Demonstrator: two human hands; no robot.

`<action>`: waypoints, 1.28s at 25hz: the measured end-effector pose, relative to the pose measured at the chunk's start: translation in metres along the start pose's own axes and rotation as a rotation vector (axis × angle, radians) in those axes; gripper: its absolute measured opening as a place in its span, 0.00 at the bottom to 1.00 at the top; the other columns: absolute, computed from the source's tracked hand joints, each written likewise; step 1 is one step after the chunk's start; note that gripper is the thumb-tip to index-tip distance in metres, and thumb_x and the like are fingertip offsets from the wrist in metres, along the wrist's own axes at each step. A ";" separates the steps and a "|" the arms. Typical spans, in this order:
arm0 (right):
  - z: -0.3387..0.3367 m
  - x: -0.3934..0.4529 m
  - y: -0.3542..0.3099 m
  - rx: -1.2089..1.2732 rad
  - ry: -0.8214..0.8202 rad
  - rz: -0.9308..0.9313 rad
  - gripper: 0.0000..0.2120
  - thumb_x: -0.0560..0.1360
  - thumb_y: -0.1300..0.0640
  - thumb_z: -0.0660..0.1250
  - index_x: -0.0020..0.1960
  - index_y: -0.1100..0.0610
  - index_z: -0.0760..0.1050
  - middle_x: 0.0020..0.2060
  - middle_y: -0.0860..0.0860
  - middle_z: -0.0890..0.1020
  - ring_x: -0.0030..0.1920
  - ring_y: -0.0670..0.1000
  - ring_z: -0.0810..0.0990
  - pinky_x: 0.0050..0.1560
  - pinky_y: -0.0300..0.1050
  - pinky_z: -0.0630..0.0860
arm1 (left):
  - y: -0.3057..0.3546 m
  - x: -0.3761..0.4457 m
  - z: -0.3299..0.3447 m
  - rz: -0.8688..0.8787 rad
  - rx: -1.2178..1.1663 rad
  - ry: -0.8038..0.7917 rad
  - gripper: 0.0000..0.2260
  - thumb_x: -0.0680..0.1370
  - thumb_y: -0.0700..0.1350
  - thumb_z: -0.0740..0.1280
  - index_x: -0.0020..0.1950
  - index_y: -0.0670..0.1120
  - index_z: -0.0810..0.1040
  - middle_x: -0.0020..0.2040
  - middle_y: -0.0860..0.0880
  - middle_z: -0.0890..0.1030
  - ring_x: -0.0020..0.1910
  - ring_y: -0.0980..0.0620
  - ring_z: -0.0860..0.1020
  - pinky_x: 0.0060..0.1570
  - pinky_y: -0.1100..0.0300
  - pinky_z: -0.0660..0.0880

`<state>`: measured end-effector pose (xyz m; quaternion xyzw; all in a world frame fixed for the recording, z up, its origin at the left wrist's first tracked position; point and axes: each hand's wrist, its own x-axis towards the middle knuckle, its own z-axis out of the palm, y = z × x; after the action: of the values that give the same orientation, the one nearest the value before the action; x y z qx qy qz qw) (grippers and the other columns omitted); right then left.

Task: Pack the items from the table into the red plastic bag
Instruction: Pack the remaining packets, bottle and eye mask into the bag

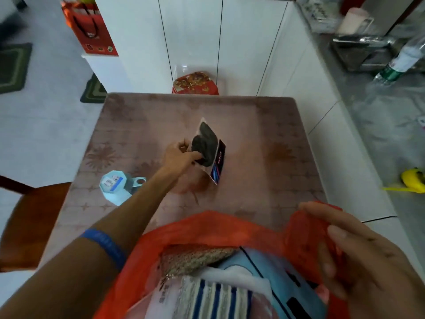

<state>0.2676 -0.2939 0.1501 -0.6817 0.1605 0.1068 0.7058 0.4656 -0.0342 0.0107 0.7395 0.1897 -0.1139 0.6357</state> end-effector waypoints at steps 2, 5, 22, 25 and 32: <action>0.002 -0.017 -0.010 0.022 0.024 -0.051 0.35 0.52 0.37 0.77 0.58 0.48 0.83 0.25 0.61 0.69 0.21 0.52 0.64 0.23 0.34 0.65 | 0.037 -0.066 -0.027 0.119 -0.202 -0.088 0.11 0.72 0.29 0.69 0.45 0.43 0.72 0.43 0.44 0.82 0.43 0.45 0.81 0.38 0.54 0.79; -0.002 -0.043 -0.021 0.077 0.041 -0.128 0.22 0.64 0.53 0.69 0.58 0.49 0.83 0.26 0.61 0.68 0.22 0.51 0.64 0.21 0.33 0.64 | 0.049 -0.170 -0.057 0.092 -0.316 -0.289 0.16 0.69 0.27 0.70 0.52 0.41 0.74 0.44 0.39 0.81 0.38 0.46 0.81 0.33 0.59 0.80; 0.007 -0.084 -0.026 0.107 -0.060 -0.181 0.20 0.69 0.57 0.64 0.59 0.53 0.82 0.23 0.58 0.68 0.20 0.50 0.64 0.21 0.30 0.63 | -0.029 -0.172 -0.131 0.129 0.694 0.546 0.19 0.72 0.43 0.71 0.63 0.45 0.75 0.59 0.43 0.78 0.54 0.45 0.78 0.47 0.57 0.74; 0.020 -0.073 -0.019 -0.048 0.040 -0.222 0.21 0.68 0.57 0.66 0.60 0.47 0.82 0.24 0.57 0.69 0.20 0.50 0.64 0.23 0.30 0.63 | -0.059 -0.101 -0.147 0.063 0.888 0.341 0.30 0.68 0.39 0.73 0.69 0.43 0.68 0.67 0.39 0.70 0.63 0.39 0.71 0.57 0.49 0.72; 0.032 -0.074 -0.008 -0.212 0.193 -0.259 0.23 0.67 0.56 0.65 0.61 0.49 0.81 0.19 0.53 0.70 0.21 0.48 0.67 0.26 0.30 0.67 | -0.111 -0.031 -0.158 0.159 0.909 0.245 0.31 0.67 0.48 0.76 0.66 0.50 0.66 0.59 0.39 0.68 0.54 0.33 0.74 0.53 0.42 0.77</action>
<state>0.2045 -0.2570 0.1852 -0.7744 0.1260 -0.0346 0.6190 0.3790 0.1300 -0.0499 0.9629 0.1372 -0.0481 0.2274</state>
